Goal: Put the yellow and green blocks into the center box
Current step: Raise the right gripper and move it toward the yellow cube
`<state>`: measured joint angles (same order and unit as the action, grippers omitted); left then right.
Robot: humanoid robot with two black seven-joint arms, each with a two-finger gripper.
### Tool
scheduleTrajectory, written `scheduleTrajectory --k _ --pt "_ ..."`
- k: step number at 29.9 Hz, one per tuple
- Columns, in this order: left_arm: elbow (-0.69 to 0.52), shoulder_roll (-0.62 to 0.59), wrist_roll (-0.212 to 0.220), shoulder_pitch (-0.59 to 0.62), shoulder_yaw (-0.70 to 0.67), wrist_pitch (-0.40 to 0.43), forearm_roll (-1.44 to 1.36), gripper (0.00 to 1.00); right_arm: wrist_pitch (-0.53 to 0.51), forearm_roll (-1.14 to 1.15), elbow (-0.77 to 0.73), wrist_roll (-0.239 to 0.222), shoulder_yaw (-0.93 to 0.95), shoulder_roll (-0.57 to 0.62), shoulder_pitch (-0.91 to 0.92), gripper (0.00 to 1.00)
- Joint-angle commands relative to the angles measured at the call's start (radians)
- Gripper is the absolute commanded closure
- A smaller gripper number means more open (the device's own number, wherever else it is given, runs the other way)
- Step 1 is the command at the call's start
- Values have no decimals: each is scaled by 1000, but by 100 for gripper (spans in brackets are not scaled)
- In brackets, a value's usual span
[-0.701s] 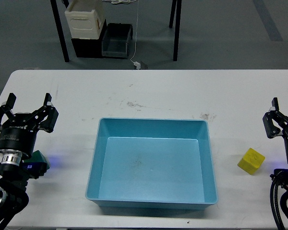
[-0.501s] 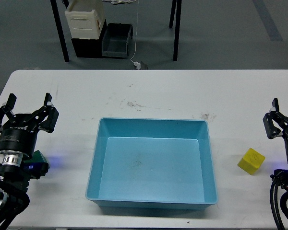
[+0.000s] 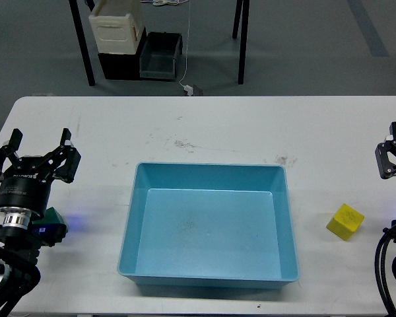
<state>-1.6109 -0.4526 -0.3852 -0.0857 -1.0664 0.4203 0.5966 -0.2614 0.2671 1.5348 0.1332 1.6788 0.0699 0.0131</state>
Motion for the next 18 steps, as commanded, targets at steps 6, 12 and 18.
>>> scheduleTrajectory --k 6,12,18 --pt "2 2 -1 0 -12 -2 2 0 2 497 -177 3 -109 278 367 0" --pt "3 2 -3 0 -15 -2 2 0 33 719 -223 8 -390 493 615 2" --pt "5 3 -3 -2 -15 -2 2 0 24 1045 -220 290 -747 684 789 2"
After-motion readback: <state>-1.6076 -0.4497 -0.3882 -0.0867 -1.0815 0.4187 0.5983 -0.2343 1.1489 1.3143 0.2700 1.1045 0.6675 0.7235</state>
